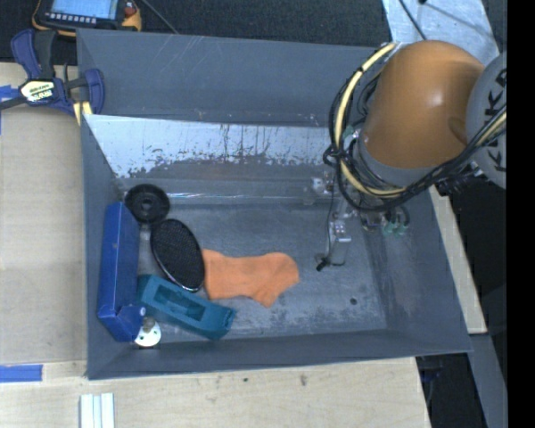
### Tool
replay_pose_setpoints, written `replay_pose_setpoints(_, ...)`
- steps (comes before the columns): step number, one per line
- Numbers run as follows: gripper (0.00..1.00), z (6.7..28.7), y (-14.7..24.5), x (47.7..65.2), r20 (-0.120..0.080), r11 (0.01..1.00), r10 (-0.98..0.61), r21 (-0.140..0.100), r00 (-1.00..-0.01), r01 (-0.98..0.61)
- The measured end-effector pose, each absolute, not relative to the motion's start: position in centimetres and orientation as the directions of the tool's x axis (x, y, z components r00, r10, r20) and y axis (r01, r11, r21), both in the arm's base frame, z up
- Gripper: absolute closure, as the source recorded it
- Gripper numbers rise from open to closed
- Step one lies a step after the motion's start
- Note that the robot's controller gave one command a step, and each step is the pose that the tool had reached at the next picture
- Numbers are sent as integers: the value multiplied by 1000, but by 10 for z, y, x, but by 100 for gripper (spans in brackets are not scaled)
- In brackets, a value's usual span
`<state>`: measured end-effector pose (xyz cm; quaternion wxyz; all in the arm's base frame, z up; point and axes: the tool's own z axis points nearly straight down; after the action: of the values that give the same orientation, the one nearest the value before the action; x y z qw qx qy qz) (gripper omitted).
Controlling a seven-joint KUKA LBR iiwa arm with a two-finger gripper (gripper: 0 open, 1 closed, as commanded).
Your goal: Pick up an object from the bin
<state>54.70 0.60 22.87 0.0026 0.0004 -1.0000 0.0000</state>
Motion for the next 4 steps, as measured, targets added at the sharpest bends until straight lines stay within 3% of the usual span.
replay_pose_setpoints(1, 0, 233, 6, 549, -4, 1000, -1, 0, -1000, -1)
replay_pose_setpoints(2, 0, 193, 47, 558, -13, 1000, -17, -2, -1000, -17)
replay_pose_setpoints(3, 0, 162, 72, 544, 2, 999, -50, 4, -999, -50)
replay_pose_setpoints(4, 100, 106, 109, 569, -4, 999, -34, 1, -999, -34)
